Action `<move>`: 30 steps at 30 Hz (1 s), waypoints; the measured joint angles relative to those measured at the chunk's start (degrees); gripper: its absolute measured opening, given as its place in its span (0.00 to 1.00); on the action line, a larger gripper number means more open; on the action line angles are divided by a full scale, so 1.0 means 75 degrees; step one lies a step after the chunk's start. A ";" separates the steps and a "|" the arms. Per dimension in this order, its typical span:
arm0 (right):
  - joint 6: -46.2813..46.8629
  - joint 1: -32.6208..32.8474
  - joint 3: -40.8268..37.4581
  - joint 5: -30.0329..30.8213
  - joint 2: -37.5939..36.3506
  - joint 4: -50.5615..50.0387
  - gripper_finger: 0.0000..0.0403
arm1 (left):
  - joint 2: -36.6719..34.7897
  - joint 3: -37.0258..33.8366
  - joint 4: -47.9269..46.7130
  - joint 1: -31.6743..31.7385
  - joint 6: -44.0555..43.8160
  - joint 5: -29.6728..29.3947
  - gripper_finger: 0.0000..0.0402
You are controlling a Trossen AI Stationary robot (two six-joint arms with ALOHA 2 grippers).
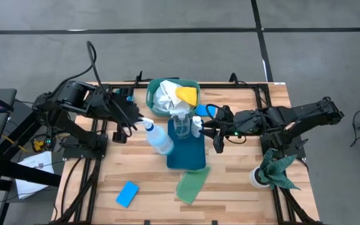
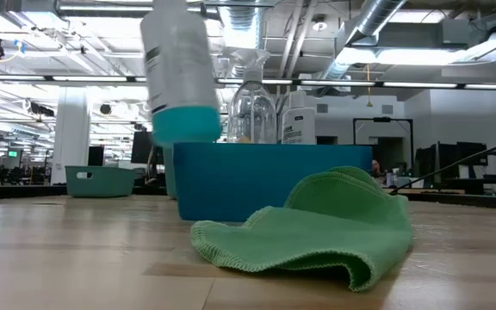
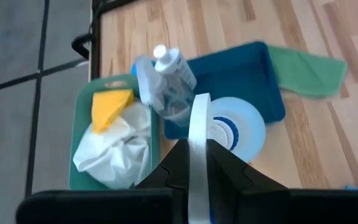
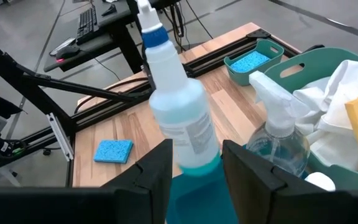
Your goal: Pick & Place Kitchen Items
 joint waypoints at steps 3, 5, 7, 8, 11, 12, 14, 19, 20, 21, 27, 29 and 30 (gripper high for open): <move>-0.0014 0.0000 0.0000 0.0000 0.0000 0.0000 0.33 | 0.0020 0.0001 0.0148 0.0000 -0.0014 0.0002 0.05; -0.0016 0.0000 0.0000 0.0000 0.0000 0.0000 0.33 | 0.0083 0.0009 0.0273 -0.0004 -0.0007 0.0005 0.05; -0.0016 0.0000 0.0000 0.0000 0.0000 0.0000 0.33 | 0.0183 0.0004 0.0364 -0.0036 0.0092 0.0021 0.05; -0.0016 0.0000 0.0000 0.0000 0.0000 0.0003 0.33 | 0.0233 0.0006 0.0418 -0.0044 0.0149 0.0019 0.05; -0.0069 0.0000 -0.0009 0.0000 -0.0035 0.0007 0.33 | 0.0456 0.0006 0.0498 -0.0070 0.0204 0.0019 0.05; -0.0078 0.0000 -0.0009 0.0000 -0.0044 0.0033 0.33 | 0.0517 0.0006 0.0639 -0.0070 0.0221 -0.0003 0.05; -0.0132 0.0000 -0.0009 0.0000 -0.0047 0.0041 0.33 | 0.0611 0.0006 0.0801 -0.0073 0.0274 -0.0004 0.05; -0.0201 0.0015 -0.0003 -0.0066 -0.0185 0.0068 0.33 | 0.0862 -0.0003 0.1174 -0.0070 0.0351 0.0028 0.05; -0.0219 0.0017 -0.0006 -0.0112 -0.0210 0.0028 0.33 | 0.0888 0.0000 0.1184 -0.0067 0.0354 0.0025 0.05; -0.0251 0.0017 -0.0009 -0.0135 -0.0226 0.0020 0.33 | 0.0936 0.0000 0.1187 -0.0067 0.0355 0.0025 0.05; -0.0397 0.0017 -0.0006 -0.0171 -0.0336 0.0061 0.33 | 0.1208 -0.0009 0.1457 -0.0047 0.0539 -0.0057 0.05; -0.0421 0.0015 -0.0006 -0.0172 -0.0341 0.0058 0.33 | 0.1268 -0.0004 0.1583 -0.0004 0.0546 -0.0106 0.05; -0.0437 0.0015 -0.0006 -0.0172 -0.0344 0.0034 0.33 | 0.1305 -0.0004 0.1592 0.0028 0.0539 -0.0119 0.05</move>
